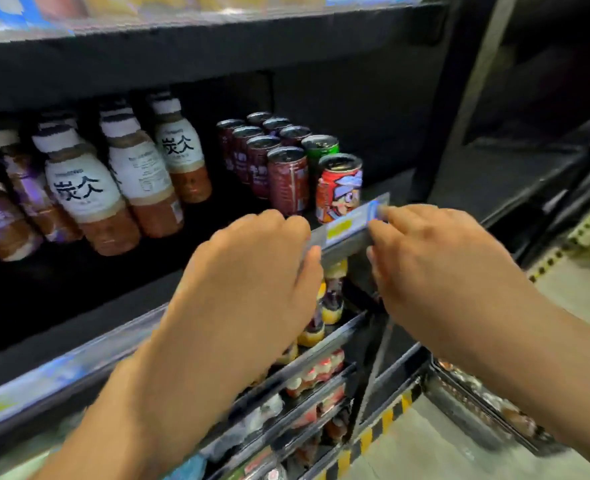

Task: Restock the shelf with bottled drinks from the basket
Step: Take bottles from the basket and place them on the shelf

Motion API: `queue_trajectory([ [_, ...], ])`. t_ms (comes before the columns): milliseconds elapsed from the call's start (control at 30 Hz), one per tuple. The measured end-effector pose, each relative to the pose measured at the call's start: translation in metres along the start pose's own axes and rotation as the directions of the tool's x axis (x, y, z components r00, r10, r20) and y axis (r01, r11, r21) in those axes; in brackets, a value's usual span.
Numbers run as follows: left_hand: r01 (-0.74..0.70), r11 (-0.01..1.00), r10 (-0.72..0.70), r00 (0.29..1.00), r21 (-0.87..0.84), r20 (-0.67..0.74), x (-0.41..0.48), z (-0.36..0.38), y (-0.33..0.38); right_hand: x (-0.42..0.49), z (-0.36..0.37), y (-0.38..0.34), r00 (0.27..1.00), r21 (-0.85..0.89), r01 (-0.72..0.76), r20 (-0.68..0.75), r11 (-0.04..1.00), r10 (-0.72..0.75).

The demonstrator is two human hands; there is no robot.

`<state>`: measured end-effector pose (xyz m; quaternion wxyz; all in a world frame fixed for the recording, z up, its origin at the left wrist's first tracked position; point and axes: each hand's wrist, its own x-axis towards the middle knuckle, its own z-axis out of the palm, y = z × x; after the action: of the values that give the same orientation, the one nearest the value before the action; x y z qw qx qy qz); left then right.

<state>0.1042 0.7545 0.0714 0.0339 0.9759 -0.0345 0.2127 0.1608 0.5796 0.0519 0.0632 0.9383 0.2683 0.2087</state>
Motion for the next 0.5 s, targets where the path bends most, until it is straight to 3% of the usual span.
queue_trajectory([
  [100, -0.226, 0.974, 0.226, 0.974, 0.001, -0.031, 0.017, 0.020, 0.048, -0.042, 0.006, 0.039, 0.984, -0.082, -0.171, 0.040, 0.982, 0.175],
  [233, -0.436, 0.895, 0.445, 0.890, -0.096, 0.102, 0.031, 0.061, 0.118, -0.102, 0.020, 0.086, 0.885, -0.197, -0.381, 0.206, 0.903, 0.418],
  [333, -0.561, 0.809, 0.580, 0.811, -0.176, 0.080, 0.040, 0.098, 0.174, -0.137, 0.032, 0.118, 0.779, -0.264, -0.483, 0.307, 0.835, 0.547],
  [500, -0.661, 0.704, 0.708, 0.682, -0.260, 0.183, 0.058, 0.180, 0.268, -0.180, 0.080, 0.184, 0.574, -0.279, -0.634, 0.455, 0.721, 0.680],
])
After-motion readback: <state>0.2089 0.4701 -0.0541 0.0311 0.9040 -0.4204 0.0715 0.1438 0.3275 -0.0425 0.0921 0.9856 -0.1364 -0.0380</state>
